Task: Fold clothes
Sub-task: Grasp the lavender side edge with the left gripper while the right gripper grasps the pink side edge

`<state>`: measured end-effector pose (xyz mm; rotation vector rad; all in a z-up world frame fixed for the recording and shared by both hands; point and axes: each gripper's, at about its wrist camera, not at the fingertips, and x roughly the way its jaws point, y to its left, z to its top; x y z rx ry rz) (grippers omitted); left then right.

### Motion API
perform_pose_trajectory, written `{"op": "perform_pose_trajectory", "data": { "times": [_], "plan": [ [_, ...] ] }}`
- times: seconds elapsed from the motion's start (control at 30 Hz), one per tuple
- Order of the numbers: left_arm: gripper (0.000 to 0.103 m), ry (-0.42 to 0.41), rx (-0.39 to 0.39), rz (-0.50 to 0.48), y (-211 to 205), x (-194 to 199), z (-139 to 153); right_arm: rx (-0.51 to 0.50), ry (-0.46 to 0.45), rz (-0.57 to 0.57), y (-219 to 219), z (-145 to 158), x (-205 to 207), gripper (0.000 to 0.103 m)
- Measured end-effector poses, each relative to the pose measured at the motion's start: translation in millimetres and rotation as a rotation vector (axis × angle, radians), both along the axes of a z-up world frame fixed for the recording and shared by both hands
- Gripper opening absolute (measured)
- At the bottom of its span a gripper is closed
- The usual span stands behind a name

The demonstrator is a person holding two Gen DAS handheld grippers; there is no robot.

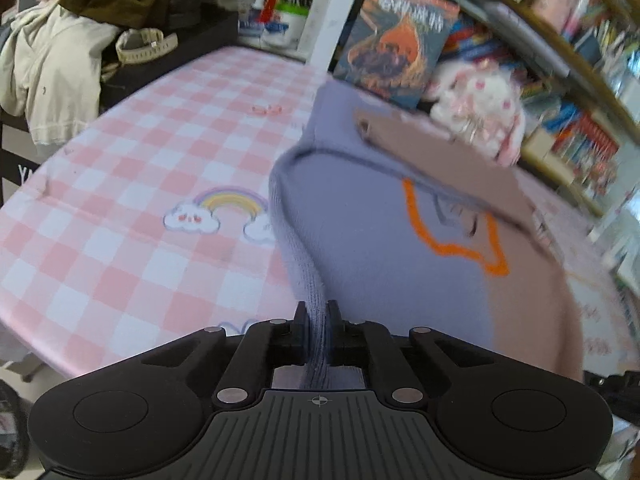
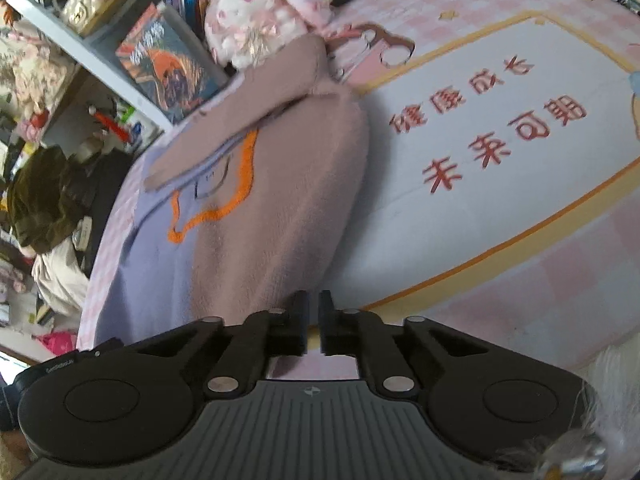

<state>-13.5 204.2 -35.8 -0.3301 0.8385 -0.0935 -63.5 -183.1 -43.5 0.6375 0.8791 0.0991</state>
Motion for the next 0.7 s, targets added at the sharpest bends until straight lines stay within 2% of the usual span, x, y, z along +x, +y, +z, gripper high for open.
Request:
{"op": "perform_pose_trajectory", "data": {
  "times": [0.1, 0.13, 0.17, 0.2, 0.23, 0.33, 0.4, 0.5, 0.63, 0.7],
  "plan": [
    [0.006, -0.002, -0.022, 0.001, 2, 0, 2, 0.048, -0.033, -0.051, -8, 5, -4, 0.008],
    [0.007, 0.019, -0.023, 0.008, 3, 0, -1, 0.068, -0.023, -0.056, -10, 5, -3, 0.019],
    [0.012, 0.043, -0.033, 0.017, 5, 1, -4, 0.090, -0.004, -0.052, -10, 4, -2, 0.053],
    [0.015, 0.067, -0.044, 0.027, 7, 1, -8, 0.111, 0.014, -0.049, -11, 2, 0, 0.066],
    [0.017, 0.090, -0.055, 0.036, 10, 2, -11, 0.138, 0.023, -0.036, -10, 1, 0, 0.069],
    [0.022, 0.110, -0.124, 0.063, 20, 1, -16, 0.167, 0.051, 0.032, 1, -2, 3, 0.070],
    [0.023, 0.114, -0.143, 0.067, 22, 1, -18, 0.158, 0.066, 0.070, 8, -3, 5, 0.070],
    [0.023, 0.112, -0.143, 0.059, 22, 1, -19, 0.139, 0.061, 0.067, 12, -1, 5, 0.069],
    [0.023, 0.112, -0.143, 0.049, 21, 1, -19, 0.120, 0.055, -0.026, 2, -4, 4, 0.044],
    [0.024, 0.113, -0.144, 0.044, 21, 2, -19, 0.117, 0.058, -0.054, -2, -7, 3, 0.039]
  ]
}}
